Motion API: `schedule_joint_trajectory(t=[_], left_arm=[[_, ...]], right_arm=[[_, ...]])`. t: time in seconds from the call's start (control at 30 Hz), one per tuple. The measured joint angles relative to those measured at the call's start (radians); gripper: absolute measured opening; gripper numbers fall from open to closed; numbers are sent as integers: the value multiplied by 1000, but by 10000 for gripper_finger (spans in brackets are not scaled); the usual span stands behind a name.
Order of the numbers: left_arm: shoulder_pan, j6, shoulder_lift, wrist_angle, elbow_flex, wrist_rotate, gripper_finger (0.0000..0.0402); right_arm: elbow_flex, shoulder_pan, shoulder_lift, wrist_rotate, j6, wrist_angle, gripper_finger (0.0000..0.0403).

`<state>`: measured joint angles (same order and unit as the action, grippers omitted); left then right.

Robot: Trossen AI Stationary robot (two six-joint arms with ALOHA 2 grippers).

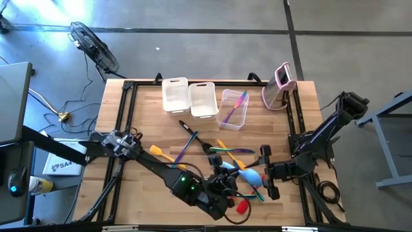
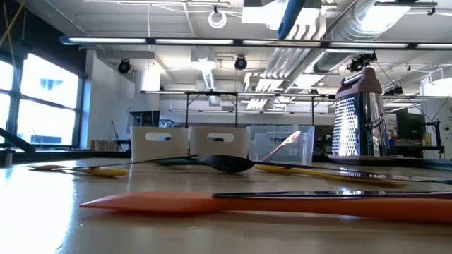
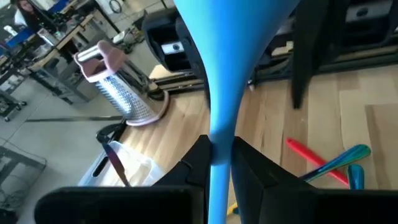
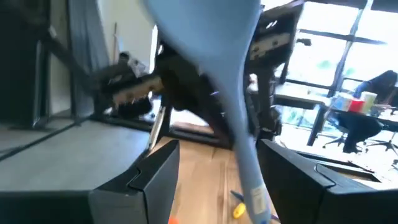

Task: Pick & Place Kitchen Items
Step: Put the blue serving spoon into the right white bin

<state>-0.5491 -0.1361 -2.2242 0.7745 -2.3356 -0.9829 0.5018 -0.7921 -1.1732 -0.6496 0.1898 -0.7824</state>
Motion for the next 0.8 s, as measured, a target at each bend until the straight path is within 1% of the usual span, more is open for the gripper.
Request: schedule_joint_trajectory(t=[0.1,0.17,0.5,0.8], left_arm=[[8,-24,-11,-14,-2,-17,33],[13,-25,-17,-5,0,-24,33],[53,-52,-31,-16,0,-25,33],[59,-56,-31,-24,0,-8,33]], right_arm=[[0,0,0,-91,0,-47,211],[0,1,0,-112,3,-63,211],[0,9,0,-107,20,-68,211],[0,40,0,-101,23,-68,211]])
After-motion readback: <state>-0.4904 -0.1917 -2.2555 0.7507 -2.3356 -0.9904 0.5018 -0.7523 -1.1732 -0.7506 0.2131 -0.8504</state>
